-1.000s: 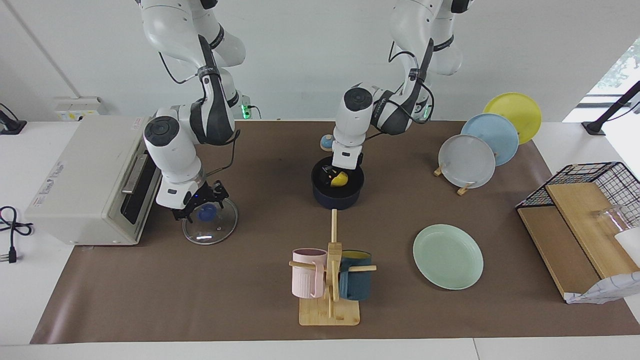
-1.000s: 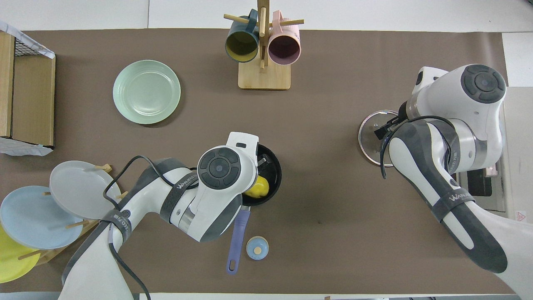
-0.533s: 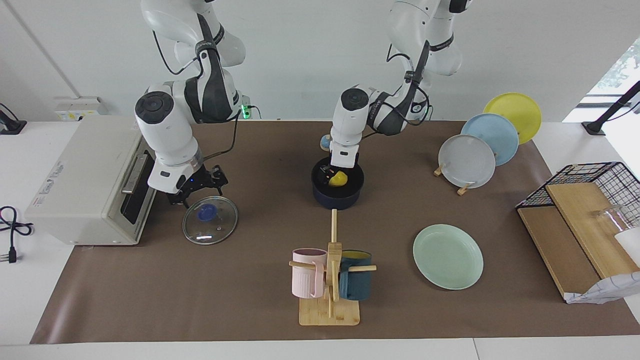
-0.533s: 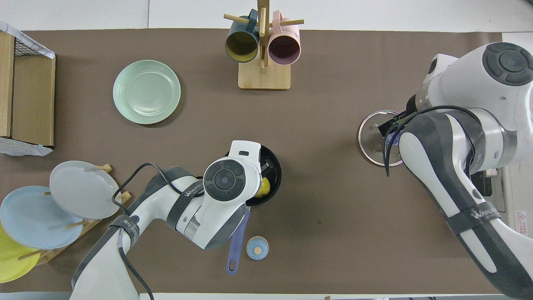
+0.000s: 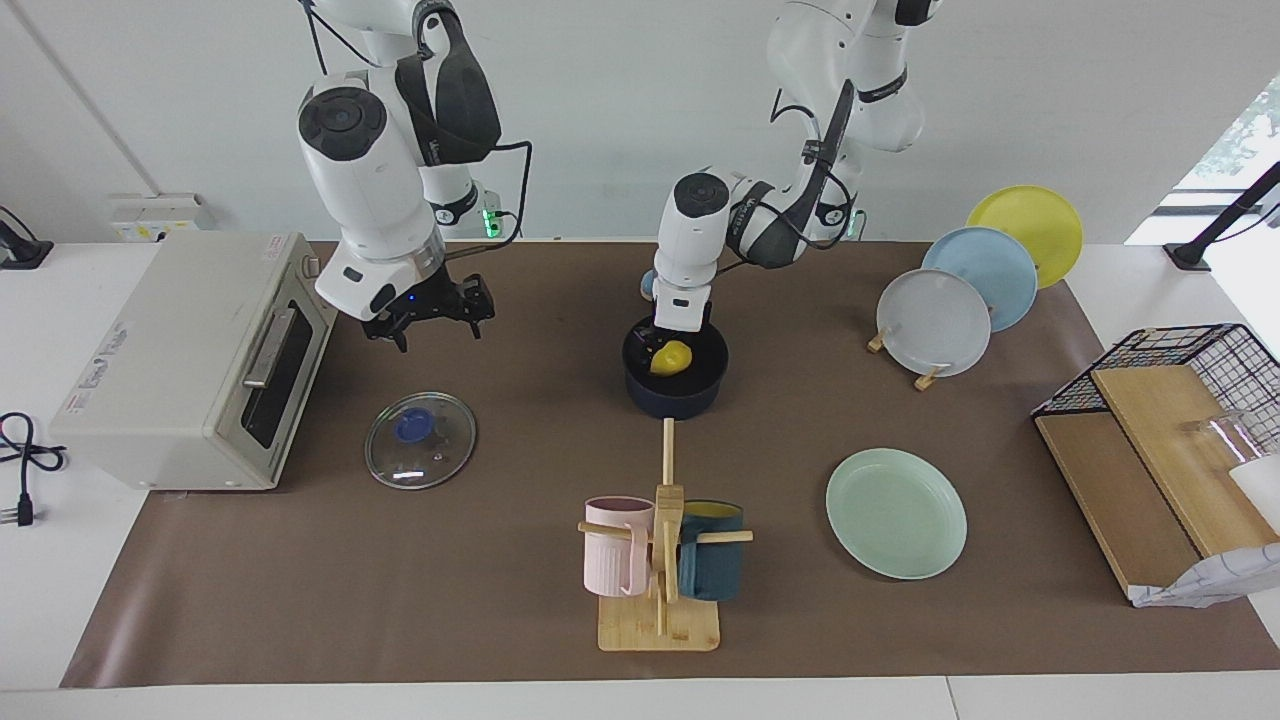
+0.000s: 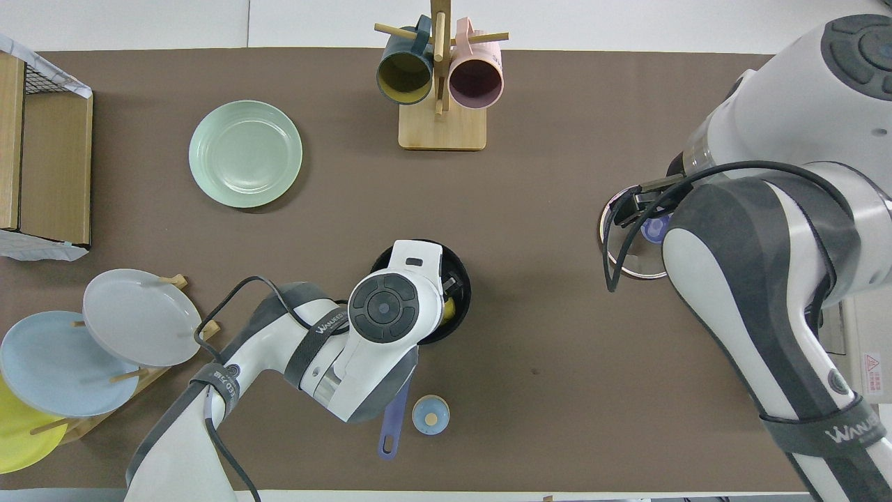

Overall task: Transfer potato from pot to plate
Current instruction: 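Lift the potato toward the green plate while the right gripper withdraws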

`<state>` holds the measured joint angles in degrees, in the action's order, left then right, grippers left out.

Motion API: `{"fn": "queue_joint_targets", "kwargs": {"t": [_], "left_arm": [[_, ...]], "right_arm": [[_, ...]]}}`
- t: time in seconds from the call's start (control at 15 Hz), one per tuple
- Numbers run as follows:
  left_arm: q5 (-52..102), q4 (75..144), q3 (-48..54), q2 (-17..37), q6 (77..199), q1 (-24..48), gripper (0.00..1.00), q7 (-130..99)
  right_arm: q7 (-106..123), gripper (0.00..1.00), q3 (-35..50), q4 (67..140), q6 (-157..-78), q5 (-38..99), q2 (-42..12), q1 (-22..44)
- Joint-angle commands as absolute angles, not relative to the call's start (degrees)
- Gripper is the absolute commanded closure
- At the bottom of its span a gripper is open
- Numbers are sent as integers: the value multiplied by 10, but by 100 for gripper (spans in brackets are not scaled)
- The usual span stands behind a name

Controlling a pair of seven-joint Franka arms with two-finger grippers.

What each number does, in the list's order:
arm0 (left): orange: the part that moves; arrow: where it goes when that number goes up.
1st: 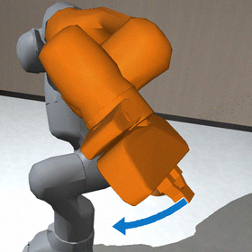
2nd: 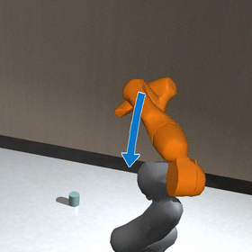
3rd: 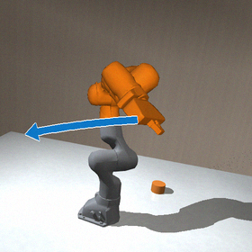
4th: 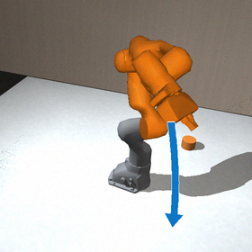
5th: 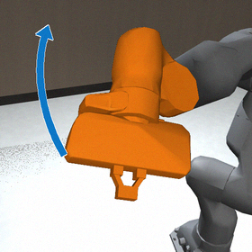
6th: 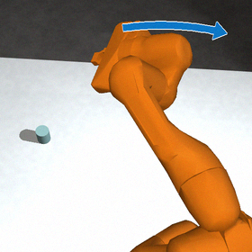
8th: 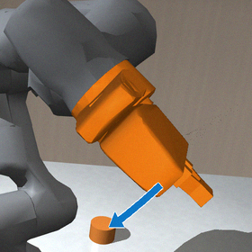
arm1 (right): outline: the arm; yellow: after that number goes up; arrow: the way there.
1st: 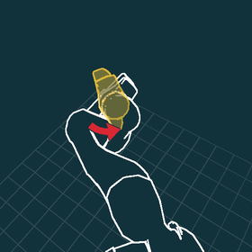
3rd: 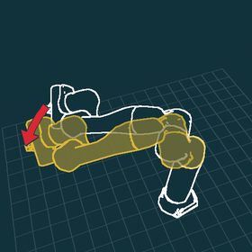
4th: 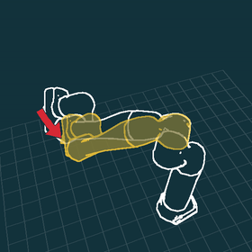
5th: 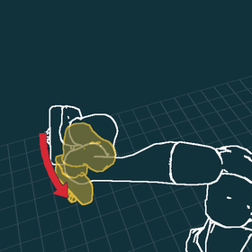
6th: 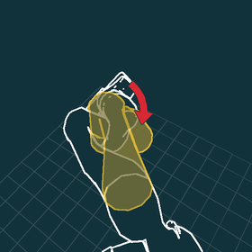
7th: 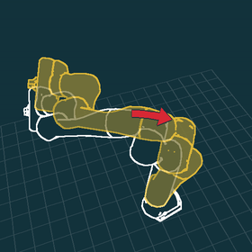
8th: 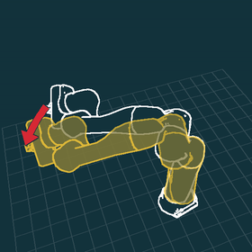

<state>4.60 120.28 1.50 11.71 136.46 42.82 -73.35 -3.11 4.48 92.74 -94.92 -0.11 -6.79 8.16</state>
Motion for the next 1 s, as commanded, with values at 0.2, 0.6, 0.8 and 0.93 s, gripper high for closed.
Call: {"fn": "queue_joint_targets", "kwargs": {"t": [0.2,0.6,0.8,0.93], "left_arm": [[54,1222,7,112,1375,438,65,-729],[54,1197,7,96,1332,424,91,-718],[54,1177,6,90,1301,419,94,-716],[54,1176,5,82,1294,414,94,-712]], "right_arm": [[-45,0,40,929,-889,11,-21,69],[-42,0,39,939,-881,5,-8,59],[-42,0,39,942,-882,10,-3,59],[-40,0,37,935,-892,8,-2,55]]}}
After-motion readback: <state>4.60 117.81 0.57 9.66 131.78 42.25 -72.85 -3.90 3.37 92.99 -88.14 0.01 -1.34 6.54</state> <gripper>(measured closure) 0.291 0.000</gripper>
